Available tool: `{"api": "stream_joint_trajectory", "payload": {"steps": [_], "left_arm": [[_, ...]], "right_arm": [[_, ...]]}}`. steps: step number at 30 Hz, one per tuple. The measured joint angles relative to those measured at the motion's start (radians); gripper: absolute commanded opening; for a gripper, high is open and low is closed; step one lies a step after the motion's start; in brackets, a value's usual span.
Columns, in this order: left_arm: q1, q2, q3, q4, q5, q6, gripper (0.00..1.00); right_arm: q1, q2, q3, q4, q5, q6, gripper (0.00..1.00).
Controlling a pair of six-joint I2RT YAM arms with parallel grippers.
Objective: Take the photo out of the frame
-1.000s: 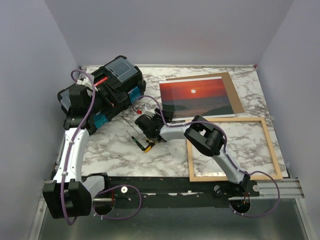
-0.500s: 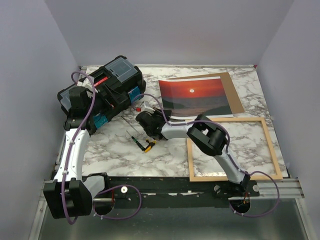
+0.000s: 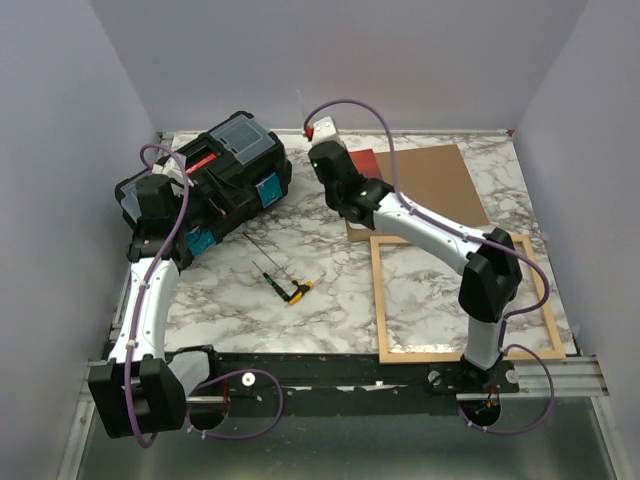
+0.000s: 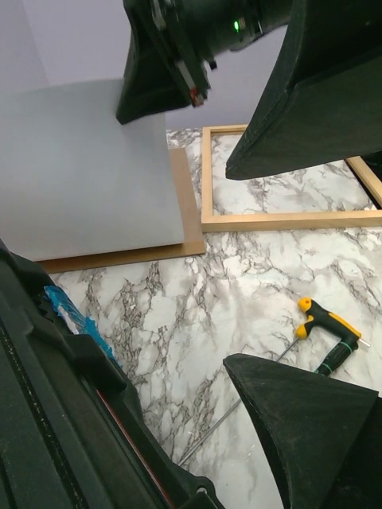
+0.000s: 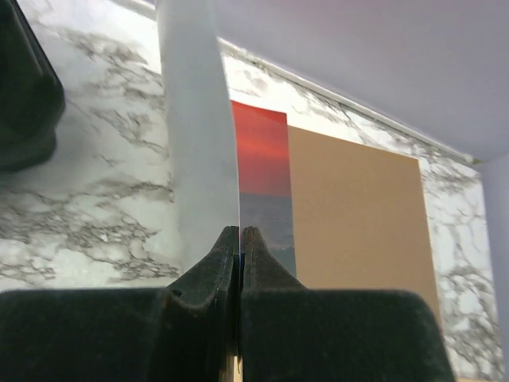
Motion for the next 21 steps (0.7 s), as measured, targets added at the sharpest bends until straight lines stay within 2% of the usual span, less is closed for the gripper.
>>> {"api": "stream_joint_trajectory", "payload": {"steps": [8,12,16,21], "left_arm": [[0.011,0.006,-0.003,0.008,0.012,-0.011,0.94],[0.015,0.012,-0.004,0.011,0.017,-0.013,0.94],[0.015,0.015,-0.004,0.014,0.022,-0.014,0.94],[0.015,0.02,-0.004,0.014,0.027,-0.014,0.94]], "right_arm": [[-0.027,-0.045,0.173,-0.165,-0.183,0.138,0.0],[-0.028,-0.056,0.31,-0.232,-0.248,0.193,0.0],[-0.046,-0.09,0.43,-0.251,-0.288,0.232,0.0],[-0.121,-0.169,0.46,-0.249,-0.311,0.242,0.0]]}}
